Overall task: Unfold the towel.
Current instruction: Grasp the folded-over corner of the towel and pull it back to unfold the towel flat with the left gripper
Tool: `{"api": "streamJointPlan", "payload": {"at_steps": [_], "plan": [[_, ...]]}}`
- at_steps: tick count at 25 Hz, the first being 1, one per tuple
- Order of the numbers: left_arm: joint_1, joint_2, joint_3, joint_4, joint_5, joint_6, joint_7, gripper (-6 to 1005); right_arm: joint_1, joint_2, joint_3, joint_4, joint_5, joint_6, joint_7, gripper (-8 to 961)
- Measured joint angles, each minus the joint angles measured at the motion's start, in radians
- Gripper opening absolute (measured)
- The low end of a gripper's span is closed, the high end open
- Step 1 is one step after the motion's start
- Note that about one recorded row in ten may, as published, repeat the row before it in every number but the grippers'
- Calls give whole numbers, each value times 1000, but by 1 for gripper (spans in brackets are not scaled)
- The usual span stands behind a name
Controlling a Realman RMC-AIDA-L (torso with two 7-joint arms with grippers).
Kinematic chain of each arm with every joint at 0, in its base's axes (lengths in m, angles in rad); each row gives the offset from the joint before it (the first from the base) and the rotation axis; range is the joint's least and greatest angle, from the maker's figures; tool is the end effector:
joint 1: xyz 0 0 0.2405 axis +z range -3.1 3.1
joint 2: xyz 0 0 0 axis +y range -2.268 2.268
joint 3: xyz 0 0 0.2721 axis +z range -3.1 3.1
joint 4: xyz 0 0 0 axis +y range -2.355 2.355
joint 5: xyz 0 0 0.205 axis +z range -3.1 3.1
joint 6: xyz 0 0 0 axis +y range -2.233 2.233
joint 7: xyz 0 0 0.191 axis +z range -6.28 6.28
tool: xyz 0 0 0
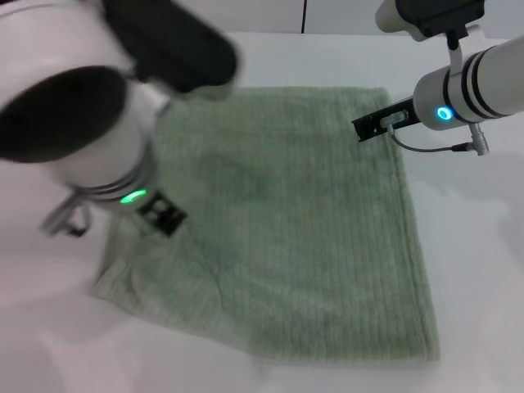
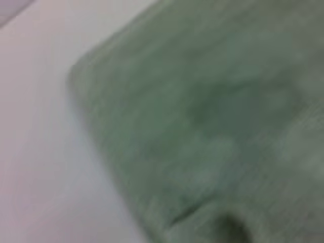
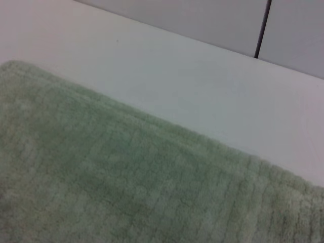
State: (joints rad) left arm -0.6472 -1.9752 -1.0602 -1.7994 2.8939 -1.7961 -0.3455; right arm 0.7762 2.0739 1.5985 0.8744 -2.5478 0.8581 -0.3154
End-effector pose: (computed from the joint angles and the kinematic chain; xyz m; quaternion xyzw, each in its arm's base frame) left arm -0.1672 0.3161 -0.0473 -0.8205 -0.3360 0.2913 0.3592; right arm 0.2087 0.4549 -0.1036 -0.8674 0.3858 -0.0590 0.3087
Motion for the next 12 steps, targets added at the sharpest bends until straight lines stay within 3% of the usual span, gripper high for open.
{"api": "streamJointPlan", "payload": {"at_steps": [4,5,12], "plan": [[-75,-80,4,113,-1,92,90,494,-2,0,0,0,0,1,0,27],[-80,-88,10,138,-1,116,101,494,-4,0,0,0,0,1,0,27],[-94,-85,24,277,-2,184,107,494,-11,1,0,2,1,7,1,28]]}}
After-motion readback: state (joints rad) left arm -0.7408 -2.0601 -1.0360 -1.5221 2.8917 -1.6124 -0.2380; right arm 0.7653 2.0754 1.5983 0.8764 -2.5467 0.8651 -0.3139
